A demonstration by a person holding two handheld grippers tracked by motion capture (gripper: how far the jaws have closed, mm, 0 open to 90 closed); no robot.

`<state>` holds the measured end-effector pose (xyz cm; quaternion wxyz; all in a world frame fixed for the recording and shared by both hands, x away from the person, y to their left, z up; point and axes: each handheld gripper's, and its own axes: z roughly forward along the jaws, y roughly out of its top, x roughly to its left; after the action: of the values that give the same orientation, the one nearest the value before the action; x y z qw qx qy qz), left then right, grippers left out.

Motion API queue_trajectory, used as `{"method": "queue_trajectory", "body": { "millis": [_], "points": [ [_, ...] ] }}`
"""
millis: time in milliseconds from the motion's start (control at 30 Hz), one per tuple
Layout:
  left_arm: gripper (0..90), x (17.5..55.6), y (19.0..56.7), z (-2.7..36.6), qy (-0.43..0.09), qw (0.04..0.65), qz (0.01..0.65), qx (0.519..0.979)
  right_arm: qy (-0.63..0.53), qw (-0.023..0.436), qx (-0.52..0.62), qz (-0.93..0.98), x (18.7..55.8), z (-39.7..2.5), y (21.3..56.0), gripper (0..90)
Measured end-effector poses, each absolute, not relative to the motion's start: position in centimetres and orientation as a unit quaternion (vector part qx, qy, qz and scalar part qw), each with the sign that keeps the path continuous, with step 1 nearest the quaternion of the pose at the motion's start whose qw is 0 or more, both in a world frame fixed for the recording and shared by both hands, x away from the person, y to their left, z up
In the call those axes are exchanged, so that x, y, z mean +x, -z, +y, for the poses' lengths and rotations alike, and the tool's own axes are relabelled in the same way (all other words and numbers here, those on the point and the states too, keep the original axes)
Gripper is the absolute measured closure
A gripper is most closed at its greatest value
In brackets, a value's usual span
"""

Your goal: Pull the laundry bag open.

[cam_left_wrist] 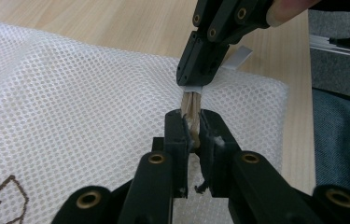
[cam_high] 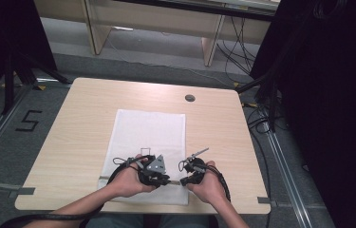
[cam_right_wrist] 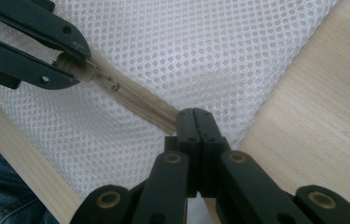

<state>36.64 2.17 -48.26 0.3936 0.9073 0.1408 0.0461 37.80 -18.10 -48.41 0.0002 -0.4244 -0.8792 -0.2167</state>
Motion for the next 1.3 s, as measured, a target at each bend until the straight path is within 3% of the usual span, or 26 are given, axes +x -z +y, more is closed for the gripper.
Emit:
{"method": "queue_trajectory", "body": {
  "millis": [1300],
  "points": [
    [81.7, 36.58, 47.98, 2.6, -0.048, 0.392, 0.138, 0.908, 0.213, 0.005, -0.429, -0.878, 37.8, -18.12, 48.4, 90.0]
  ]
}}
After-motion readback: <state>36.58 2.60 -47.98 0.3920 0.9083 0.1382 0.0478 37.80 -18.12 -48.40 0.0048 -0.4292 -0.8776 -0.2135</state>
